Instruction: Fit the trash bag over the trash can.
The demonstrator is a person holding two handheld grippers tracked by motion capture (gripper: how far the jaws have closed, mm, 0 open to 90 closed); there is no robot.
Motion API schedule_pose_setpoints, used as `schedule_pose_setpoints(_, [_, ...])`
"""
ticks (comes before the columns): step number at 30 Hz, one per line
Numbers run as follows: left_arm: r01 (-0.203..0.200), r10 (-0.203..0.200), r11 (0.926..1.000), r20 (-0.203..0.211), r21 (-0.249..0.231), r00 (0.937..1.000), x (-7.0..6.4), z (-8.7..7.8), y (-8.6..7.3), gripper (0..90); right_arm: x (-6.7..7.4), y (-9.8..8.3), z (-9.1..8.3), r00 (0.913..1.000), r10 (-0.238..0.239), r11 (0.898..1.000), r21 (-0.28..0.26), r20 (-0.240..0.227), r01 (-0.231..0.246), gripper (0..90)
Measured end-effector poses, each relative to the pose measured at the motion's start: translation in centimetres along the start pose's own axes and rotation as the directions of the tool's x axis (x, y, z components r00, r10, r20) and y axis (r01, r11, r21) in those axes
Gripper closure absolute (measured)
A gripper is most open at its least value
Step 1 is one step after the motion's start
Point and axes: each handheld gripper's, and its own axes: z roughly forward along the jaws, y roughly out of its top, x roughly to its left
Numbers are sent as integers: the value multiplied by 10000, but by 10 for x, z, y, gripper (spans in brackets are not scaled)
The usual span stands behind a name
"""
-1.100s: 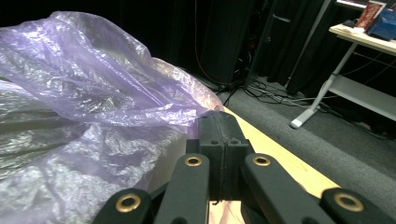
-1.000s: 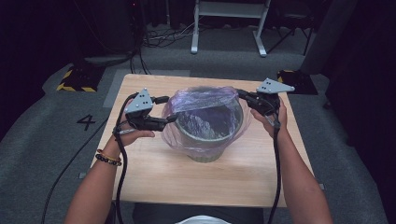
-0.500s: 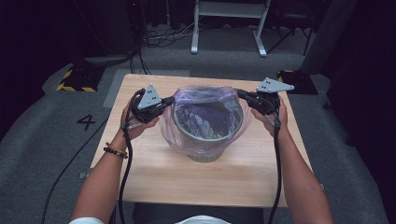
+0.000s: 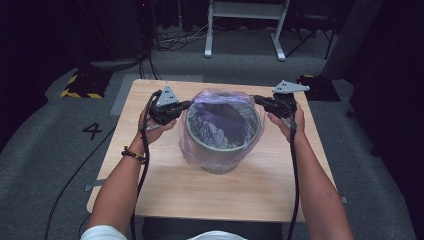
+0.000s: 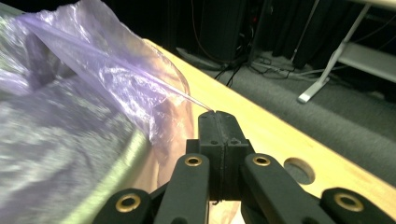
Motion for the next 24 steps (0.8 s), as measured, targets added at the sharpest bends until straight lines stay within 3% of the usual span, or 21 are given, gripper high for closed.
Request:
schedule_pose_setpoints(5, [410, -414, 9987, 139, 288, 9990, 2, 16, -5, 900, -2, -8, 13, 9998, 182, 9980, 601, 6, -182, 900])
schedule_pose_setpoints(16, [625, -664, 9918, 320, 1117, 9973, -4, 40, -21, 900, -1, -29, 26, 9986, 487, 9905, 1296, -227, -454, 900])
schedule_pose_setpoints(20, [723, -749, 9912, 195, 1113, 9970, -4, 37, -30, 899, -2, -37, 23, 9986, 497, 9894, 1372, -200, -465, 900])
schedule_pose_setpoints(22, [922, -938, 9912, 129, 955, 9955, -3, 31, -34, 803, -3, -41, 19, 9980, 595, 9908, 1229, -207, -565, 863])
schedule_pose_setpoints(24, [766, -774, 9928, 53, 919, 9970, -4, 21, -38, 751, -4, -43, 10, 9984, 568, 9924, 1090, 21, -567, 806])
